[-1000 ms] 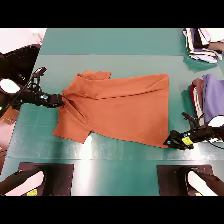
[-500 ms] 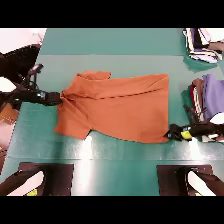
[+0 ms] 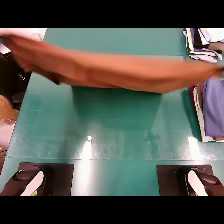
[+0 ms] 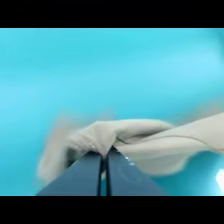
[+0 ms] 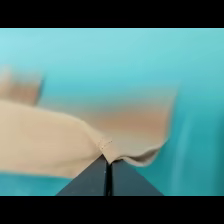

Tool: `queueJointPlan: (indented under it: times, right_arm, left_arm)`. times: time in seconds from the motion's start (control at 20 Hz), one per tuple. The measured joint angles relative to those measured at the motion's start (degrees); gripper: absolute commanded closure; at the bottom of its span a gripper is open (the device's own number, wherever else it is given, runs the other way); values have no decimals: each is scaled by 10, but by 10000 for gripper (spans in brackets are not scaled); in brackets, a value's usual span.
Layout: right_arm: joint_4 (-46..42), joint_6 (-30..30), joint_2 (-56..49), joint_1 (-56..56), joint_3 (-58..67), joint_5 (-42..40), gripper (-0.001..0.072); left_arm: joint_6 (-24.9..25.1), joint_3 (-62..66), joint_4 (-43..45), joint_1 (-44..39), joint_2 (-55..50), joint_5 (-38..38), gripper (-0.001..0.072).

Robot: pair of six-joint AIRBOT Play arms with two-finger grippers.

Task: Fold the shirts.

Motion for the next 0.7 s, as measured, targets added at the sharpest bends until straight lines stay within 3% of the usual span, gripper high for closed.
queueJointPlan:
  times: [0.2,0.4,0.55,0.7]
  right_arm:
    - [0,-1,-2,-64,209,10,701]
    - [2,3,-51,-119,380,63,701]
    - [5,16,-94,-136,424,111,701]
    - [1,22,-133,-125,364,154,701]
  left_arm:
    - [-17,188,0,0,17,18,686]
    - [-23,278,6,0,19,54,687]
    - [-24,279,15,-1,2,55,685]
    - [-25,225,19,-1,-37,-2,684]
